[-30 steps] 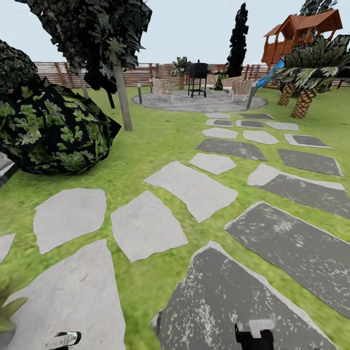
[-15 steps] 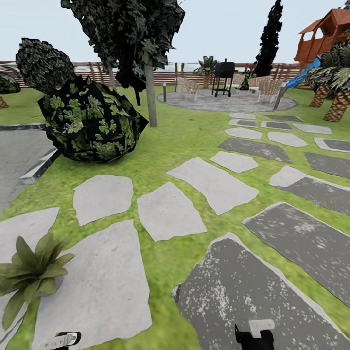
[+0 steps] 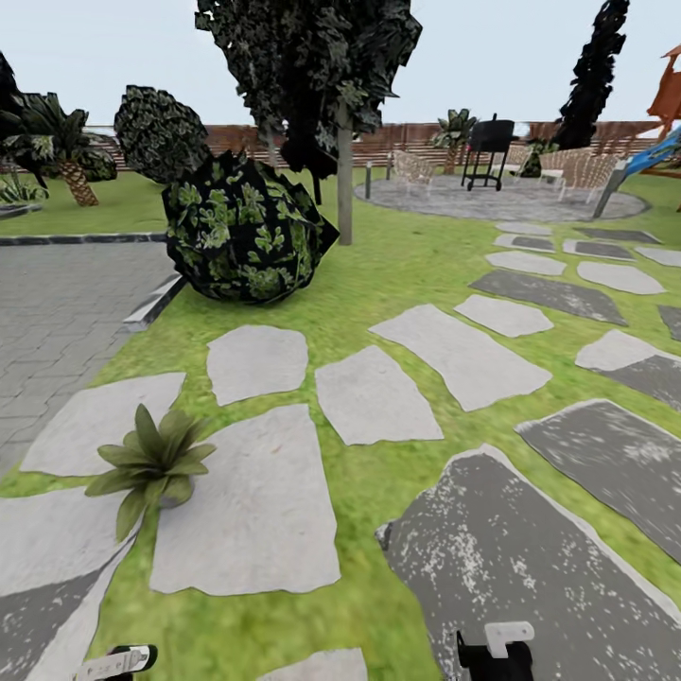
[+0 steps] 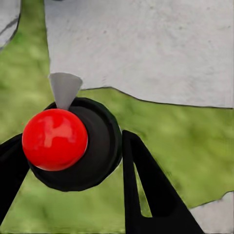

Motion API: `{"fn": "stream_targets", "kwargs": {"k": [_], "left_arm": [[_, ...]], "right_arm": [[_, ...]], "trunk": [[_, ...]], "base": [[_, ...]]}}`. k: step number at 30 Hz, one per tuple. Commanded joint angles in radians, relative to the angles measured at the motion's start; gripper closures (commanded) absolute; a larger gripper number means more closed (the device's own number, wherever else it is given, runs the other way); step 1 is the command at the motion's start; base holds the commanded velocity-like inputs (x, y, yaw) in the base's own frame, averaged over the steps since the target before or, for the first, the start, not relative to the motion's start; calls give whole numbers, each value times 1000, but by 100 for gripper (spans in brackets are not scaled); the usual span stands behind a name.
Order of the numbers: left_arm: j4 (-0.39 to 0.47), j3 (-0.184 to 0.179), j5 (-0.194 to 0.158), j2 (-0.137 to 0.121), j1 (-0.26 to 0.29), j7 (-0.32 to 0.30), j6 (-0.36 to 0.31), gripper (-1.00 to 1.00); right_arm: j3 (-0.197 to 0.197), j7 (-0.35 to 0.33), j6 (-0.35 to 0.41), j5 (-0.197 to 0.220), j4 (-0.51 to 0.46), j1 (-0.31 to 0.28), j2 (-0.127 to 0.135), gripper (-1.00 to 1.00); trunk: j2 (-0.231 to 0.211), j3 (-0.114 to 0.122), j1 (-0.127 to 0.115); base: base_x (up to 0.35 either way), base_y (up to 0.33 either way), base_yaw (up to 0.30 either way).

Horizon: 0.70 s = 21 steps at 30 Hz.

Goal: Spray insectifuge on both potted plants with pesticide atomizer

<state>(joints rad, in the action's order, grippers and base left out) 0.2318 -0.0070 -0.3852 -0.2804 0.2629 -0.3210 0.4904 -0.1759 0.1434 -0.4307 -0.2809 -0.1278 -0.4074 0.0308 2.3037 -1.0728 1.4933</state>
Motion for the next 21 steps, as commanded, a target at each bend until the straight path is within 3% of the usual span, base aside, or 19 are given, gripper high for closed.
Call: {"fn": "stream_targets", "kwargs": {"k": [1,7,15,21], "left_arm": [[-2,-1,-10,0,1,-9,0,100],[-2,-1,-11,0,1,-9,0,100],[-2,-1,-11,0,1,-10,0,100],[-2,-1,-11,0,1,-10,0,100]], "right_arm": [[-7,4,-3,-11,1,-1,0,-100],[-7,4,-3,-11,1,-1,0,-100],[-7,3,-3,-12,2,0,0,-100],[-7,0,-2,-14,1,-1,0,-100]], "trunk": [[0,0,-1],[0,5,-1],[0,11,-1],[0,14,-1]], "base": [[-222,240,266],[-180,263,265],[-28,299,261],[2,307,93]]}}
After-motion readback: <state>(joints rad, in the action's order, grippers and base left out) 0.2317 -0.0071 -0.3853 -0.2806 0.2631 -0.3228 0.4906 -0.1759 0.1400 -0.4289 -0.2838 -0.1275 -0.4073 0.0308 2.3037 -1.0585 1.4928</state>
